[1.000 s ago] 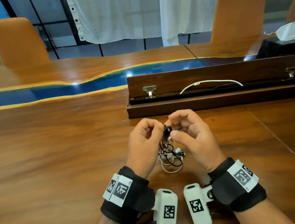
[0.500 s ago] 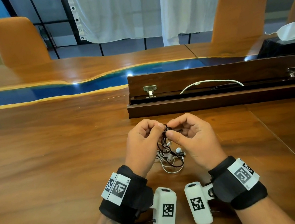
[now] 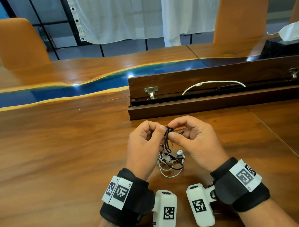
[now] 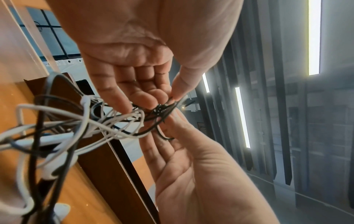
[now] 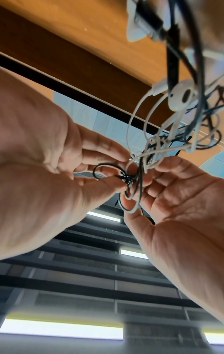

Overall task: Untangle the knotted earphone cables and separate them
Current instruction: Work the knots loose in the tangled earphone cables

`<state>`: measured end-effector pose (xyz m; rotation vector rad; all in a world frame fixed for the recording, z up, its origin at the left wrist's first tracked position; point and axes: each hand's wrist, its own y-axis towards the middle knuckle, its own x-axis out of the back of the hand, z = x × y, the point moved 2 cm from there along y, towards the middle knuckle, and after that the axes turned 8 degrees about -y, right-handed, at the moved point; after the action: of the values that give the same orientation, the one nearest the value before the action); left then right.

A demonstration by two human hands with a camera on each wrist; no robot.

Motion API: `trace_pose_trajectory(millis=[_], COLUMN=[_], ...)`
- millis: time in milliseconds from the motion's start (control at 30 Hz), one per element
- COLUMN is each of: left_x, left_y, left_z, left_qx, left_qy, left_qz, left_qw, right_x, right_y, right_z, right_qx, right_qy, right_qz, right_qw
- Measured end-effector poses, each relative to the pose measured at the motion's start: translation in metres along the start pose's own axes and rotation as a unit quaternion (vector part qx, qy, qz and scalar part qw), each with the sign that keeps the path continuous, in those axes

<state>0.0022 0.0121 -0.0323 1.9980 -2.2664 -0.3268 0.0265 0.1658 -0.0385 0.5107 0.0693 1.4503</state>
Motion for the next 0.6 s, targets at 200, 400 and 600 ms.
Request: trace_pose_trajectory(millis=[200, 400, 600], left_x=[0.0005, 0.0033, 0.0040], left_y=[0.0010, 0.0007, 0.0000], left_z=[0.0003, -0.0010, -0.0039], left_qx=[-0.002, -0.022, -0.035], left_qy=[0.001, 0.034, 0.047], left_qz=[0.004, 0.031, 0.051], left_qw=[1.000, 0.999, 0.997], right_x=[-0.0008, 0.0003, 0.0020], right_y=[-0.0001, 0.0010, 0.0017], right_z=[-0.0004, -0.0070, -0.0082], right_qx=[0.002, 0.001, 0.010], right_qy=[0.042, 0.063, 0.065], right_qz=[-0.014, -0.015, -0.022], right_qw=[0.999, 0.998, 0.998])
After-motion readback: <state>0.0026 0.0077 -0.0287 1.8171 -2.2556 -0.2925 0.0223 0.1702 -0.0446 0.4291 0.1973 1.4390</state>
